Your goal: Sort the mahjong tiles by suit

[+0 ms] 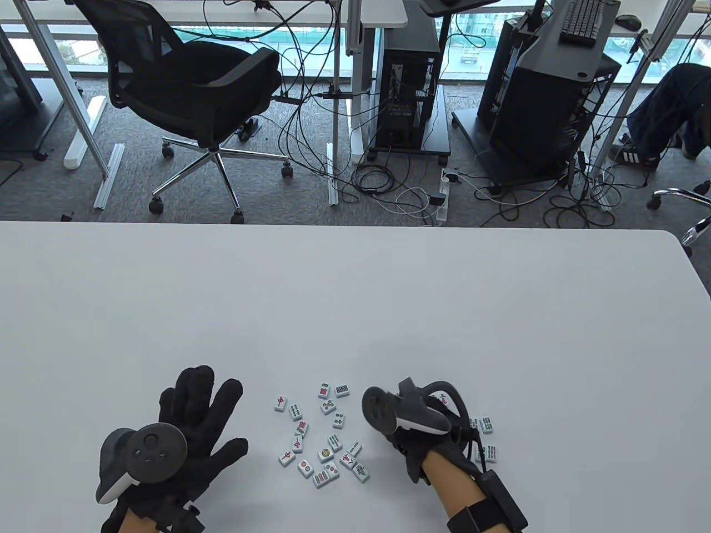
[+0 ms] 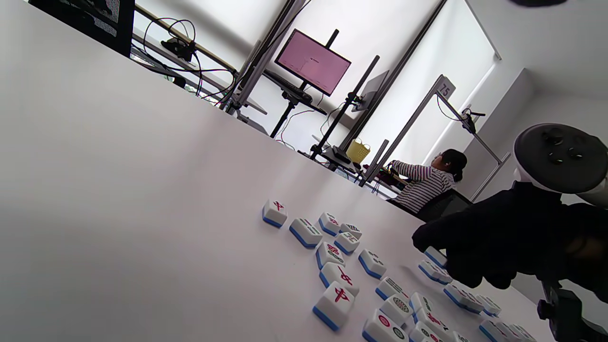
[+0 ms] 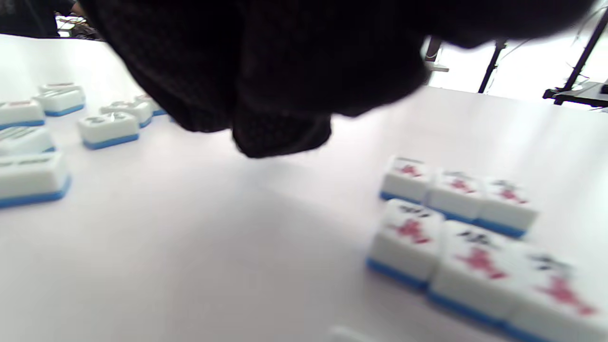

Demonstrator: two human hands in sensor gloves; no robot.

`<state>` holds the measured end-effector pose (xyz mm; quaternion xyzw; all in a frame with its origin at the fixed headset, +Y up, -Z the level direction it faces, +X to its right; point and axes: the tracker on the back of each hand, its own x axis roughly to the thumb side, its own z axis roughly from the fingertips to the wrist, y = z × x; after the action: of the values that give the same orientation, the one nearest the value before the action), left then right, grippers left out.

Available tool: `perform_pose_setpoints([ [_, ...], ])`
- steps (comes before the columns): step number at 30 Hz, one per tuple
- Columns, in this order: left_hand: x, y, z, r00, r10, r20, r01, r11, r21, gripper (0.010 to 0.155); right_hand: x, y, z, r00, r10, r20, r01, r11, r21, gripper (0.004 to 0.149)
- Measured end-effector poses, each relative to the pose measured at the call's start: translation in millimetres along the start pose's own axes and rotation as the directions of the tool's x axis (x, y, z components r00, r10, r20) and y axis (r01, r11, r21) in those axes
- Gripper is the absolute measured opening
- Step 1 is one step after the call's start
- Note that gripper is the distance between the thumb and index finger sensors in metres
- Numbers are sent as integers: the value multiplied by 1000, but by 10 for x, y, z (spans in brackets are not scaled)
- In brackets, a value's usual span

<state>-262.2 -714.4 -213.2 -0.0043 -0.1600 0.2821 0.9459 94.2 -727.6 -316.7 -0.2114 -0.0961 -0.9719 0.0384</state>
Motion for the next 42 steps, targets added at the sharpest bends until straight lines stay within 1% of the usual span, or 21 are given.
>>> perform_pose_setpoints([
  [1,1,1,0,1000,-1,0,1,1000,1,82,-157,-75,12,1000,-4,-23,4,1000,-5,56],
  [2,1,1,0,1000,-2,1,2,1000,2,82,-249,-115,23,998,0,-55,0,1000,-12,56],
  [3,1,2,0,1000,-3,1,3,1000,3,82,-426,-174,45,994,9,-111,-11,1000,-24,56],
  [6,-3,5,1,1000,-4,-2,4,1000,4,82,-799,-192,122,976,41,-213,-47,999,-23,57],
  [8,-2,6,0,1000,-4,-4,4,1000,4,82,-972,-125,169,969,69,-238,-68,998,11,57],
  [11,4,3,-3,1000,-7,-4,7,1000,0,82,-1195,65,228,958,93,-270,-83,995,49,57],
  [14,2,3,-3,1000,-12,-5,12,1000,0,82,-1303,212,234,953,78,-292,-61,996,65,56],
  [17,-6,10,-1,1000,-8,-11,8,1000,3,82,-1355,299,218,950,85,-301,-65,995,75,55],
  [20,-10,15,-3,1000,-5,-16,5,1000,5,82,-1371,345,199,949,88,-304,-65,994,87,54],
  [23,-11,11,-7,1000,-7,-21,8,1000,1,82,-1361,358,177,949,85,-303,-65,995,75,54],
  [29,-10,10,-8,1000,-13,-28,13,1000,-4,82,-1319,413,136,947,118,-299,-89,990,109,53],
  [32,-11,15,-8,999,-10,-30,10,1000,-3,82,-1300,366,167,948,120,-295,-90,989,114,58],
  [34,-10,15,-10,1000,-8,-28,8,1000,-2,82,-1267,302,196,950,113,-291,-89,992,93,60],
  [35,-5,14,-11,1000,-9,-25,8,1000,-3,82,-1227,255,216,955,103,-279,-88,994,66,60],
  [37,4,10,-13,1000,-12,-21,12,1000,-6,82,-1061,146,244,977,31,-212,-40,999,-37,59],
  [38,6,9,-14,1000,-13,-20,13,1000,-7,82,-986,117,246,982,9,-188,-23,997,-70,58],
  [39,10,10,-13,1000,-15,-19,15,1000,-6,82,-835,79,240,990,-22,-140,7,994,-105,58],
  [41,7,14,-9,1000,-14,-19,14,1000,-3,82,-561,54,204,996,-49,-73,41,994,-101,58],
  [42,7,14,-7,1000,-14,-19,14,1000,-3,82,-390,61,174,997,-59,-44,56,996,-70,58],
])
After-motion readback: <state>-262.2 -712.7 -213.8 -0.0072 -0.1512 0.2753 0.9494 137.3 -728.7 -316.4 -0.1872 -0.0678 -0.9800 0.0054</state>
